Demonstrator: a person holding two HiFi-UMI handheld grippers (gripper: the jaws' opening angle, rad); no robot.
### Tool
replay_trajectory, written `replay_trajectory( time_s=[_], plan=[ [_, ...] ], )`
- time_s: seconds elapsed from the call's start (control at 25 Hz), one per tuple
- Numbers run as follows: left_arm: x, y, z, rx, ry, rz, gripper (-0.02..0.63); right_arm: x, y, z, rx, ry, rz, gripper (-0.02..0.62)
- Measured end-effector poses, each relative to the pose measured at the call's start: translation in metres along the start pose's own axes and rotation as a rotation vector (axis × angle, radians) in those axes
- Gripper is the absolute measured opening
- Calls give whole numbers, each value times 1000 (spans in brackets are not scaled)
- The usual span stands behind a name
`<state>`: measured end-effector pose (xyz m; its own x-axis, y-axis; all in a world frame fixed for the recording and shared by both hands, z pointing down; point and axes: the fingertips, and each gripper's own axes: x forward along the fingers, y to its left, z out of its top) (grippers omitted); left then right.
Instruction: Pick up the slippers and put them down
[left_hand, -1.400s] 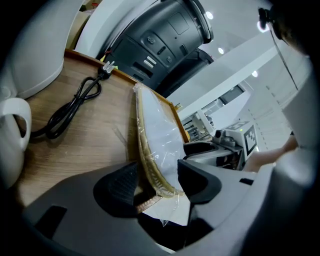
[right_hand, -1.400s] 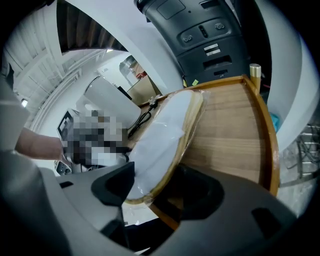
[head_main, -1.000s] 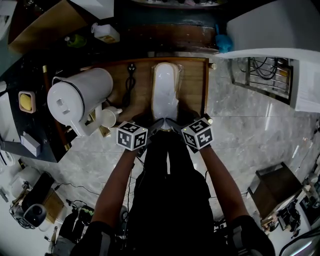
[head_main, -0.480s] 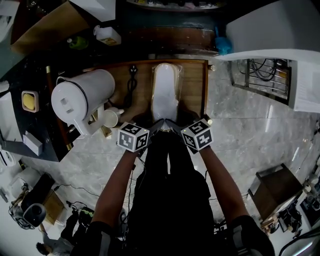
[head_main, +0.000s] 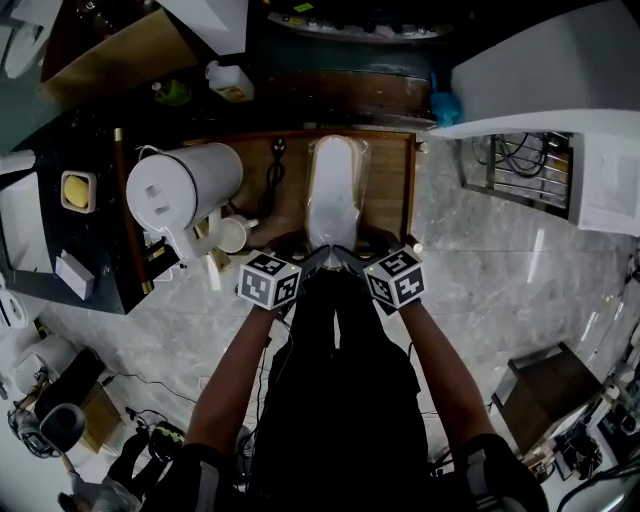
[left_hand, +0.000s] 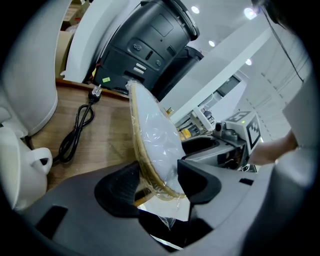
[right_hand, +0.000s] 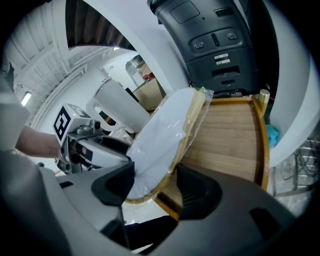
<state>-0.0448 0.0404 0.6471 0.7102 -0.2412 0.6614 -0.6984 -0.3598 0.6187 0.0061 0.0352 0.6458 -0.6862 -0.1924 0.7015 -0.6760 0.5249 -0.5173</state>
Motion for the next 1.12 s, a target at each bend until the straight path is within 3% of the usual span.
replay_trajectory(
  time_s=[0.76, 1.12],
  plan=[
    [-62, -48, 6, 12, -108, 20, 238, -52, 58, 20, -115, -59, -3, 264],
    [-65, -77, 6, 56, -118, -14, 239, -83, 65, 17, -135, -95, -64, 264]
  ],
)
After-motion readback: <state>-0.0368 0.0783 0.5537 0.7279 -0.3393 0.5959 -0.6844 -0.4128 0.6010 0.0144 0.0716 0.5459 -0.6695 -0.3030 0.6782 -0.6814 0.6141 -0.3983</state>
